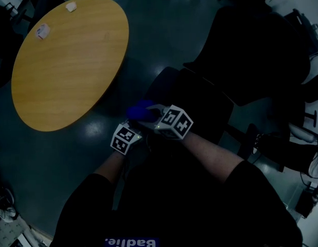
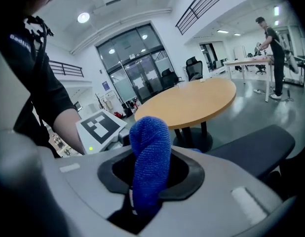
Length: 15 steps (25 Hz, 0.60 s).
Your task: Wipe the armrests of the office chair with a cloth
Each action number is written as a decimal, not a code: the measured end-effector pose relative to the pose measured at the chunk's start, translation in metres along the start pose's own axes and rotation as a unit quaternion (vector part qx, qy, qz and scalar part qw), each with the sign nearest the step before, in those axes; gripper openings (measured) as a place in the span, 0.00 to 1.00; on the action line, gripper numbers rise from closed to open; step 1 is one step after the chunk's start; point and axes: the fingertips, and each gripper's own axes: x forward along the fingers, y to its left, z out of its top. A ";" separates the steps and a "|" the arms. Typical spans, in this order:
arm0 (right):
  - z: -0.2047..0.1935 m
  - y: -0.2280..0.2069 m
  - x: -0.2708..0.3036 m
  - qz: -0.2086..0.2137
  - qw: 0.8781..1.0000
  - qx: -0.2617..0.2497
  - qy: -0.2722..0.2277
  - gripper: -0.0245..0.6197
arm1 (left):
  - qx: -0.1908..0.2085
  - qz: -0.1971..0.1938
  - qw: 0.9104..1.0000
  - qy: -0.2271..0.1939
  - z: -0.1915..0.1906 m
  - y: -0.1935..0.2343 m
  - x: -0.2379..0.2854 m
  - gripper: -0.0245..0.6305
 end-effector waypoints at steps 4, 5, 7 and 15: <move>0.000 0.008 -0.019 -0.003 1.000 0.012 -0.023 0.21 | 0.013 -0.012 1.000 0.004 0.000 -0.012 0.001 0.07; -0.002 0.010 -0.024 -0.004 1.000 0.014 -0.026 0.21 | 0.014 -0.015 1.000 0.005 0.000 -0.015 0.000 0.07; -0.003 0.016 -0.037 -0.006 0.999 0.019 -0.035 0.21 | 0.012 -0.023 1.000 0.002 0.001 -0.023 -0.001 0.07; -0.016 0.020 -0.102 -0.026 0.985 0.119 -0.123 0.21 | 0.010 -0.049 0.999 -0.009 0.012 -0.056 -0.002 0.07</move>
